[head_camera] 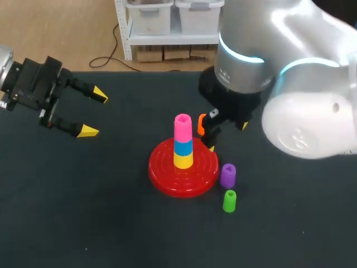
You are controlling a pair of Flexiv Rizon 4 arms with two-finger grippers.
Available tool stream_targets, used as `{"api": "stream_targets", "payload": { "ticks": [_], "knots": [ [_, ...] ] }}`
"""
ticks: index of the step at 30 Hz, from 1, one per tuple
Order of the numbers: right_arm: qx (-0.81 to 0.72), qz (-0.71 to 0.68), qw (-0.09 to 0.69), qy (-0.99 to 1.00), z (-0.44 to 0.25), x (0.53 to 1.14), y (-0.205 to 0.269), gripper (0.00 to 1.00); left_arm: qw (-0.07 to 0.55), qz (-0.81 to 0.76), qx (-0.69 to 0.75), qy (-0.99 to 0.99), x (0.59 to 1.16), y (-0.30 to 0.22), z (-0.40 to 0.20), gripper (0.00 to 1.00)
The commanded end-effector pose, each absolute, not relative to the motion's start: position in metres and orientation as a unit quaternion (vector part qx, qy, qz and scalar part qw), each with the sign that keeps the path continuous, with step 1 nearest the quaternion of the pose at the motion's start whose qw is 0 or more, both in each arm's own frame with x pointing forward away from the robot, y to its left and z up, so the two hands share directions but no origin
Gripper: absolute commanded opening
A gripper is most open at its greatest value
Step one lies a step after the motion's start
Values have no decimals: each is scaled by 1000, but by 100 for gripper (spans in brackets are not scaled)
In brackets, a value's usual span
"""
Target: Pick up and stack the cylinders on the red base in this order: pink,purple,orange,green
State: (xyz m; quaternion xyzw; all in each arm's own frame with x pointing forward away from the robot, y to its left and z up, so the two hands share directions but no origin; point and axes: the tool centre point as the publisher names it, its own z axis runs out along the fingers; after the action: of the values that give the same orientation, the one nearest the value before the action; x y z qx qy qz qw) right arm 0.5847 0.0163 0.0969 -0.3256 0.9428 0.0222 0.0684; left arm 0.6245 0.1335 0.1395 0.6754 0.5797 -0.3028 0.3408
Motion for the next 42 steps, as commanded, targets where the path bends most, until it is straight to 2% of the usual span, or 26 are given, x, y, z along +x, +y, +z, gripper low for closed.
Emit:
{"api": "stream_targets", "payload": {
  "ticks": [1,27,42],
  "knots": [
    [-331,37,97,938,86,583,8,100,342,-303,676,578,625,134,139,100],
    [-336,30,94,937,88,577,13,100,342,-303,676,578,625,134,139,100],
    [-313,-3,44,949,47,572,8,100,342,-303,676,578,625,134,139,100]
  ]
}}
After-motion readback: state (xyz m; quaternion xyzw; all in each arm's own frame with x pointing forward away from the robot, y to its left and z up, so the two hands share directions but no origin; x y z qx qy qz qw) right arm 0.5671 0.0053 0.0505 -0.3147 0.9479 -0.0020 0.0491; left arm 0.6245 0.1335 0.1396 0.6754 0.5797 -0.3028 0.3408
